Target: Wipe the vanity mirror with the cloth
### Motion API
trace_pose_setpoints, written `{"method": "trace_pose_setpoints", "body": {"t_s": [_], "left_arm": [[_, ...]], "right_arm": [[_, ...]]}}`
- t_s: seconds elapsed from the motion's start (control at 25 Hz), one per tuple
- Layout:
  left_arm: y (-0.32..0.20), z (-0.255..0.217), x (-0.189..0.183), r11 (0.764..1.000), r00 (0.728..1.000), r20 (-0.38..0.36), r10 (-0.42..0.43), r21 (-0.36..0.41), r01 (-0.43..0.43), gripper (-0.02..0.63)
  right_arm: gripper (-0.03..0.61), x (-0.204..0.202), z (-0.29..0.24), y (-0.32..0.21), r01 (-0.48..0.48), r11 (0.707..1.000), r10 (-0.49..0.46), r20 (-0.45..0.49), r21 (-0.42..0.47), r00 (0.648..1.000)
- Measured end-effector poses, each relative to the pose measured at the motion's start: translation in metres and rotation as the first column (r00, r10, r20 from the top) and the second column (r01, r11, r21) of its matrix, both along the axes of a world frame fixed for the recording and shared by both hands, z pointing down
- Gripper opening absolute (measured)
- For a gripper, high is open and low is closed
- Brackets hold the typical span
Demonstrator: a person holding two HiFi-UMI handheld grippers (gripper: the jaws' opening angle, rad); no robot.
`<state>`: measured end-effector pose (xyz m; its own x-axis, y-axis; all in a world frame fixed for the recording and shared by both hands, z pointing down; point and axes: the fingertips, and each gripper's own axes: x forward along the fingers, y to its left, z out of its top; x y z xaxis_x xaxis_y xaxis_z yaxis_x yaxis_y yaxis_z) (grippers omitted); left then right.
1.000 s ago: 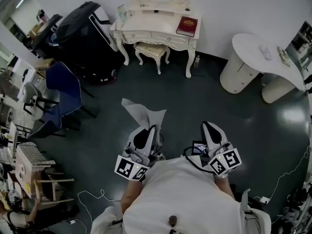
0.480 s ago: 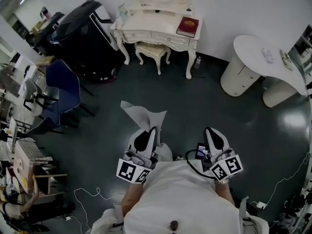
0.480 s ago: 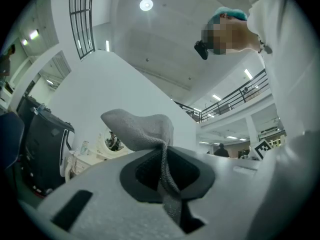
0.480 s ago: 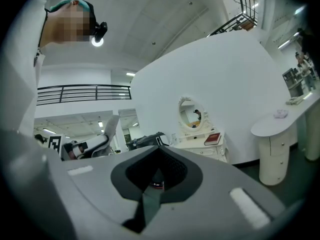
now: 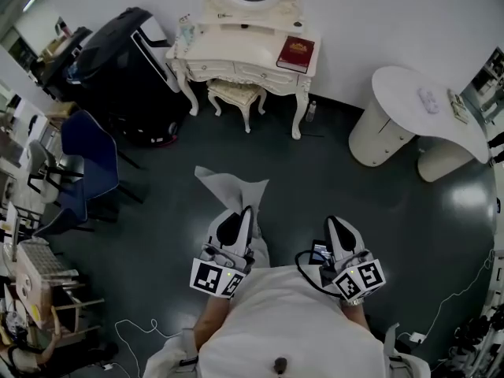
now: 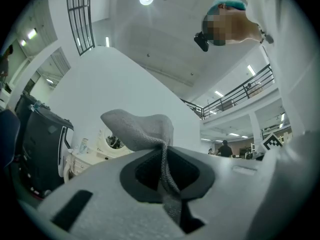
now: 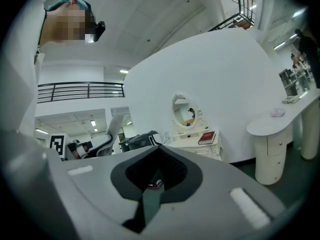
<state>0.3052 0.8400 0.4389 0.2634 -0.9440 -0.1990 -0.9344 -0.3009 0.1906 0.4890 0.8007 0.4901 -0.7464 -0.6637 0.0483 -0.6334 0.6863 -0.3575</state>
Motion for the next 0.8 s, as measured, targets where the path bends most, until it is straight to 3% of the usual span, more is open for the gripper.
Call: {"method": "trace_pose_setpoints", "body": {"t_s": [0.28, 0.48, 0.8], "left_arm": [[-0.096, -0.015, -0.057, 0.999, 0.999, -0.003, 0.034, 0.016, -0.034, 0.026], [-0.157, -0.020, -0.108, 0.998, 0.998, 0.010, 0.056, 0.035, -0.056, 0.026], [-0.222, -0.017, -0.173, 0.999, 0.999, 0.008, 0.048, 0.020, -0.048, 0.026]], "right_arm": [[0.008, -0.070, -0.017, -0.103, 0.031, 0.999, -0.030, -0.030, 0.031, 0.999], [0.008, -0.111, -0.014, -0.171, -0.032, 0.999, 0.033, -0.021, 0.011, 0.999], [0.008, -0.188, -0.006, -0.230, -0.013, 1.000, 0.013, -0.009, -0.018, 1.000]]}}
